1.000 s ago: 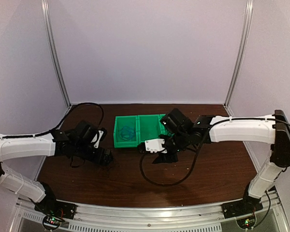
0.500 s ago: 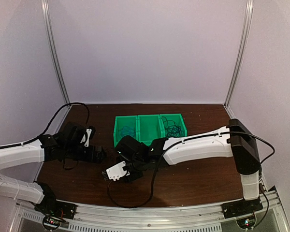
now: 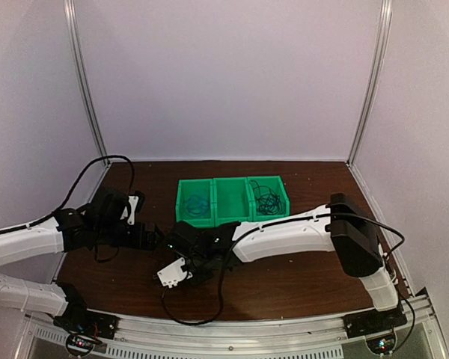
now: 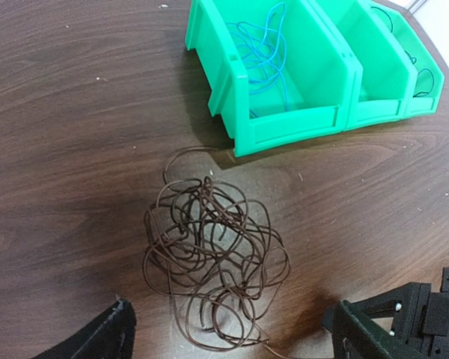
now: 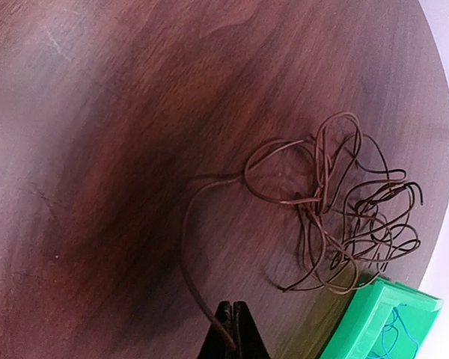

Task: Untangle the cables

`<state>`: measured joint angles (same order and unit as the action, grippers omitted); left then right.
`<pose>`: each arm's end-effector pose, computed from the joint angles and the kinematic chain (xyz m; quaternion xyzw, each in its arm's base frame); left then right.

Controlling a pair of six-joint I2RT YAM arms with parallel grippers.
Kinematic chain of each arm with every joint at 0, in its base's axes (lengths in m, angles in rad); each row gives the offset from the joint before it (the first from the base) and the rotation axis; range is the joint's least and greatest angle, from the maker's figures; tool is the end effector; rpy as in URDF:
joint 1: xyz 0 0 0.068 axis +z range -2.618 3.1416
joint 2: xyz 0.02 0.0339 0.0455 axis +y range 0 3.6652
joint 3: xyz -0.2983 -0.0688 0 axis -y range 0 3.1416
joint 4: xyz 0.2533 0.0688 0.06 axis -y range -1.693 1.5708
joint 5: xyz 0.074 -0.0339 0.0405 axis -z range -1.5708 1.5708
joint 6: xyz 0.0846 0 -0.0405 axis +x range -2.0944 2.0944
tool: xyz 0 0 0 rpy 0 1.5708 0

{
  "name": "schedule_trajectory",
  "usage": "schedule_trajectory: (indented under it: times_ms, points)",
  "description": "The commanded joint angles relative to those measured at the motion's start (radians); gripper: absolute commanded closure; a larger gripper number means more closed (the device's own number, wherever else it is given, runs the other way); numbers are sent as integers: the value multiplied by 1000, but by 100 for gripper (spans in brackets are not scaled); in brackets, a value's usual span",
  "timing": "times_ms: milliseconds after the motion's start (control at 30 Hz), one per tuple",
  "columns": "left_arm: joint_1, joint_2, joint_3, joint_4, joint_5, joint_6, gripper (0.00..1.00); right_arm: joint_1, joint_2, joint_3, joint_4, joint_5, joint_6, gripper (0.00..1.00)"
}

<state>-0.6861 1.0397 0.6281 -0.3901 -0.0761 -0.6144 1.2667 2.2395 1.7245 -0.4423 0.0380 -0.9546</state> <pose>0.1861 -0.1440 0.2106 0.0189 0.9262 -0.1989 0.3197 0.1666 0.5202 0.1454 -0.8515 0.4284 0.0290 0.3011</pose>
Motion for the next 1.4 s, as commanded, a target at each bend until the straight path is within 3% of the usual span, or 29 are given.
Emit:
schedule_trajectory:
  times_ms: [0,200,300,400,500,633,900,1000,1133,1300,1367]
  points:
    - [10,1,28,37,-4,55,8,14,-53,6,-67,28,13,100]
    - [7,-193,-34,310,153,234,15,-62,-288,69,-187,-165,198,100]
    - [5,-339,-106,512,275,299,12,-141,-354,167,-277,-278,289,100]
    - [4,-384,-134,633,360,327,7,-213,-388,238,-335,-347,344,100]
    - [-10,-316,-94,680,397,356,5,-274,-431,257,-340,-402,385,100]
    - [-115,-173,-38,785,314,461,4,-311,-481,258,-329,-425,411,100]
    - [-263,236,160,892,299,583,7,-325,-553,257,-320,-400,429,100]
    - [-266,345,167,1028,237,550,15,-336,-589,252,-314,-395,432,100]
    - [-264,459,169,1147,216,558,36,-379,-661,239,-297,-399,431,100]
    - [-246,622,211,1182,330,530,69,-466,-762,255,-257,-335,421,100]
    - [-243,690,243,1144,371,510,76,-512,-790,282,-244,-313,420,100]
